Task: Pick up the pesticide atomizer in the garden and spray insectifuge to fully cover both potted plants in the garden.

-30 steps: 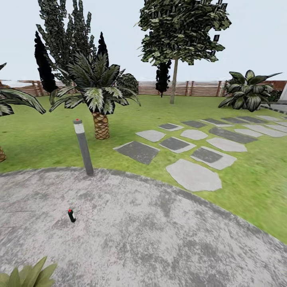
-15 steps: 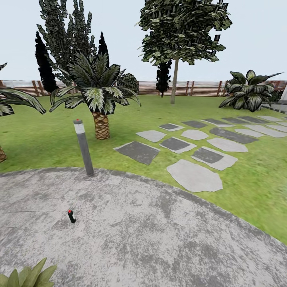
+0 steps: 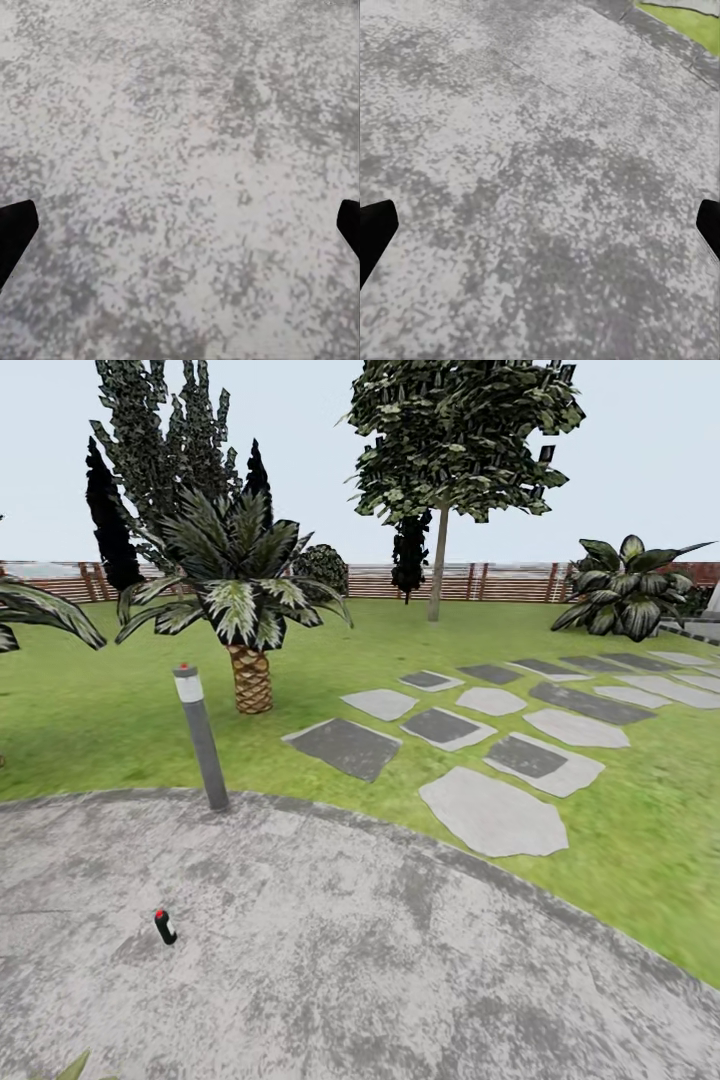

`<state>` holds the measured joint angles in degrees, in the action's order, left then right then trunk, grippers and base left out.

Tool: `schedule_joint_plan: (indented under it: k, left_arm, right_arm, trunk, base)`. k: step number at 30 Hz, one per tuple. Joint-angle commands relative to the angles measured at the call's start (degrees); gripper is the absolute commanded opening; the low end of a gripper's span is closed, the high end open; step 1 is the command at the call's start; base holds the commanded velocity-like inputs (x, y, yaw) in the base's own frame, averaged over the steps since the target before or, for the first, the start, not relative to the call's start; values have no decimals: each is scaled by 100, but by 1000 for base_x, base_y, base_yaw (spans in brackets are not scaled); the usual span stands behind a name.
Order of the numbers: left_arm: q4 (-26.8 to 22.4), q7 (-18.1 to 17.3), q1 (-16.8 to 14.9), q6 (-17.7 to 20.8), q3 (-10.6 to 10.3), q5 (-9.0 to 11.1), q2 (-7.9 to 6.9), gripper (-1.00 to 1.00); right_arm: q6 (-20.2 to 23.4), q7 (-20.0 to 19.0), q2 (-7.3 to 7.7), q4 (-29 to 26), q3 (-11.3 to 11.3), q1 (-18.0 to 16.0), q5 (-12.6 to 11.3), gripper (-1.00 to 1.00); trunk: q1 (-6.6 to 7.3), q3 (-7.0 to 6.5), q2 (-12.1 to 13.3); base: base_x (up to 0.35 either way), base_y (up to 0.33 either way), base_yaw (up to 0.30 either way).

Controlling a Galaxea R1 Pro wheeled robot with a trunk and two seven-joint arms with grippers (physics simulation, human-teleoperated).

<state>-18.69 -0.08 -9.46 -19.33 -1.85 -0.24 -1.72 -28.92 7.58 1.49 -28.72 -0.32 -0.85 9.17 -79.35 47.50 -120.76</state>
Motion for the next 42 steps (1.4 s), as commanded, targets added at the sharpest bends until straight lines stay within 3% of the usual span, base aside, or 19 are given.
schedule_joint_plan:
  k: [1,23,42]
  left_arm:
    - [4,0,-3,-19,-18,-2,-3,100]
    - [6,2,-3,-19,-18,7,-3,100]
    - [-3,4,-3,-19,-9,7,-3,100]
  right_arm:
    - [-8,41,0,5,-3,-3,62,100]
    - [-9,50,-23,-34,13,-3,32,100]
    - [-8,50,-35,-20,14,-3,35,100]
  trunk:
    - [-3,5,-2]
    - [-3,15,-2]
    - [-3,102,-2]
  base:
    - [338,-68,0]
    - [338,-76,16]
    - [333,-44,221]
